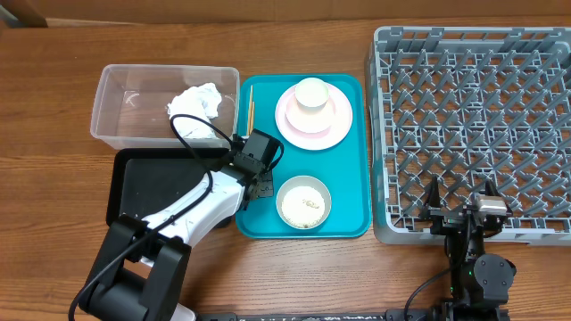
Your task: Sort waste into correct bins and load items into the dishwasher
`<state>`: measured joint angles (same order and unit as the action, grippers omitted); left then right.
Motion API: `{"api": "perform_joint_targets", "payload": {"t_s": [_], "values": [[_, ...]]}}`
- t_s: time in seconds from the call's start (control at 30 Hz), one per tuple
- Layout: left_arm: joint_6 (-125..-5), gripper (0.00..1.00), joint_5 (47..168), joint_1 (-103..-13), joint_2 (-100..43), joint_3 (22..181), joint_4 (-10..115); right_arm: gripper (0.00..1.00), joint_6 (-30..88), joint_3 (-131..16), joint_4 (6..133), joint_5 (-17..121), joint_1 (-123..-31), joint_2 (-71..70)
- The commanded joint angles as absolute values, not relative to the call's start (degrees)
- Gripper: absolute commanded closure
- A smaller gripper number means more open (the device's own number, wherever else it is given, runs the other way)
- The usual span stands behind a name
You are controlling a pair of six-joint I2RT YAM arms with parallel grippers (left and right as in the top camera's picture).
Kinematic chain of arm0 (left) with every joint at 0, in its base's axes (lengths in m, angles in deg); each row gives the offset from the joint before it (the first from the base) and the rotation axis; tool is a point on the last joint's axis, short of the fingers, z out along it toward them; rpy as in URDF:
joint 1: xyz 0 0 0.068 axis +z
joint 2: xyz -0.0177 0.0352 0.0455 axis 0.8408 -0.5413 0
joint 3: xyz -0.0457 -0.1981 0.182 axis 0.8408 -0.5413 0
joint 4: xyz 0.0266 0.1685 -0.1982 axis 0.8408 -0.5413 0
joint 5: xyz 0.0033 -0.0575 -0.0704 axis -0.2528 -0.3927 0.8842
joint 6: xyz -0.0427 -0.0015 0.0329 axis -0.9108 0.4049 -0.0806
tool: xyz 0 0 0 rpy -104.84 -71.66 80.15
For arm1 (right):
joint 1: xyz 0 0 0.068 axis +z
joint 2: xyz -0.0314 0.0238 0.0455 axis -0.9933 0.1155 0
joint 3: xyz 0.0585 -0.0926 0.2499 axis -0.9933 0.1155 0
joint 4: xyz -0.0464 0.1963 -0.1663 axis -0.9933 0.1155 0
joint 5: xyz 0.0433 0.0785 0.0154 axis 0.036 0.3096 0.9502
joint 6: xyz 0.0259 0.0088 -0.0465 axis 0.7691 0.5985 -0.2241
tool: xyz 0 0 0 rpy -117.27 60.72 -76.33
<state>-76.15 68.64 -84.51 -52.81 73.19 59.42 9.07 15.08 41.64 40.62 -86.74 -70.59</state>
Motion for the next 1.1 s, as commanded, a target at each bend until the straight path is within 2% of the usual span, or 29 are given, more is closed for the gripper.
{"api": "perform_joint_targets", "payload": {"t_s": [0.0,0.43,0.73,1.07], "values": [[-74.8,0.73,67.7,-84.5,-55.3,72.6,59.9,0.00,8.7,15.7,41.4,40.2,-86.9,-71.0],[-73.2,0.87,69.4,-84.5,-55.2,73.0,59.9,0.00,8.7,15.7,41.4,40.2,-86.9,-71.0],[-72.6,0.87,81.7,-85.1,-55.3,73.2,60.3,0.00,8.7,15.7,41.4,40.2,-86.9,-71.0],[-72.7,0.90,82.7,-85.2,-55.3,73.2,57.1,0.00,8.7,15.7,41.4,40.2,-86.9,-71.0]]}}
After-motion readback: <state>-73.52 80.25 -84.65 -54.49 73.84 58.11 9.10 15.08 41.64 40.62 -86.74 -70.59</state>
